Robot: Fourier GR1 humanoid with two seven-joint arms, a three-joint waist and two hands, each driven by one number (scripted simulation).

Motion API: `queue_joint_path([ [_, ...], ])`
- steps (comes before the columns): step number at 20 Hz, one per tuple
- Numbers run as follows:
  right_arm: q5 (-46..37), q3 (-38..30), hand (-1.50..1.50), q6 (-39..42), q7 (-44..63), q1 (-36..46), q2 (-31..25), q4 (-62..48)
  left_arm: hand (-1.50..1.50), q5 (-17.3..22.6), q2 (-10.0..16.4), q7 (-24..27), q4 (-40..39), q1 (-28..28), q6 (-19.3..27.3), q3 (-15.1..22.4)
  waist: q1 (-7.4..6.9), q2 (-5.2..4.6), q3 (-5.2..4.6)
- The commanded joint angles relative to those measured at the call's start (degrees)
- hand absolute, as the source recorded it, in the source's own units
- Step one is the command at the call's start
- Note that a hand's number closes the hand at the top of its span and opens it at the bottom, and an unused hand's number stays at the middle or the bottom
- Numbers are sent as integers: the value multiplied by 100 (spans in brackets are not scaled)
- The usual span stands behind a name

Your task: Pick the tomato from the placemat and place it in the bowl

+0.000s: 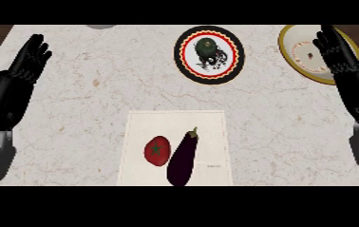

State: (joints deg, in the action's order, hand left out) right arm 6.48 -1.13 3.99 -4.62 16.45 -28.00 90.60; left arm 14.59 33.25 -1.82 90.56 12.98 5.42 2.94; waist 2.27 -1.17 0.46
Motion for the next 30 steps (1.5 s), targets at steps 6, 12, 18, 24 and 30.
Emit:
queue_joint_path([
  [6, 897, 1131, 150, -57, -833, -1005, 2368, 135, 0, -770, -297, -308, -117, 4, 939, 101, -283, 114, -17],
  [12, -254, 1069, -150, -1694, -2457, -2460, 2758, 164, 0, -1112, -830, -502, -19, -202, 1391, 506, -146, 136, -34],
  [18, -1871, 1983, -150, -1768, -1520, -3177, 1898, 1512, 0, -1127, -852, -647, -413, 241, 1189, 374, -108, 125, -55],
  [24, -3316, 2557, -150, -1418, 662, -2796, 1222, 2198, 0, -1214, -926, -749, -134, 125, 1171, 552, -191, 125, -65],
  [30, -4086, 3159, -150, -219, 3172, -1583, 1329, 2596, 0, -1118, -733, -817, 0, 106, 1021, 327, -344, 127, -69],
])
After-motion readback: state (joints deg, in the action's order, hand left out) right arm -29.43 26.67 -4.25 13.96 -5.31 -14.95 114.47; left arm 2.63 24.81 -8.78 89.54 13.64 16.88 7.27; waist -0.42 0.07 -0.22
